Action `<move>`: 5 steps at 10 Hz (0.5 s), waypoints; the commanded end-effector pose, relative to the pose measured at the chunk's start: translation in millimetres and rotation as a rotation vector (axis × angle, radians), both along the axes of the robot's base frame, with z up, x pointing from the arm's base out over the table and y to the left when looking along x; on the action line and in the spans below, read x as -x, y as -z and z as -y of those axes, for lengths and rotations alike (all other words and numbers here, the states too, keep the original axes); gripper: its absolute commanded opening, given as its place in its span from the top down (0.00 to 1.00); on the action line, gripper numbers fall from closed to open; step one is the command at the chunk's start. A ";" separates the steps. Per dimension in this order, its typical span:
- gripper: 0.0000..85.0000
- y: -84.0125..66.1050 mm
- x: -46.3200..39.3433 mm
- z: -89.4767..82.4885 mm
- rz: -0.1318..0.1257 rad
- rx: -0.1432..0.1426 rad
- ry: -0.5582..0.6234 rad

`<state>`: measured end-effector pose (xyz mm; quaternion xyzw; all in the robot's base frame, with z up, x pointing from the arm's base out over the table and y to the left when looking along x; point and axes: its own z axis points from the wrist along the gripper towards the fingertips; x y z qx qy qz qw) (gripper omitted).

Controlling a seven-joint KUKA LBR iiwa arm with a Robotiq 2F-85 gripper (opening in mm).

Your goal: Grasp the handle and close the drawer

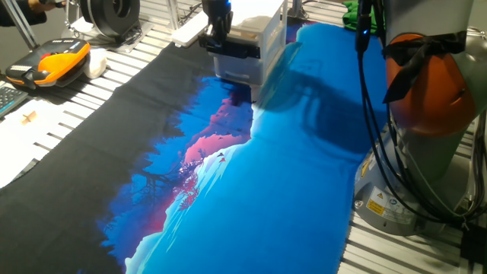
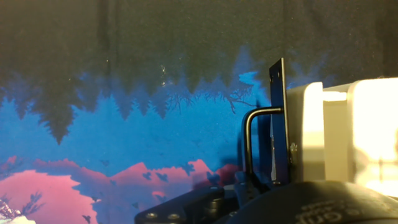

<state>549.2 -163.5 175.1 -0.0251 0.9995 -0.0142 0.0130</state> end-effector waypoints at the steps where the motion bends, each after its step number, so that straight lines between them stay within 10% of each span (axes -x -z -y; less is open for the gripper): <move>1: 1.00 0.4 -0.2 0.0 0.001 0.000 -0.007; 5: 1.00 -0.2 -0.2 0.0 0.010 -0.007 -0.030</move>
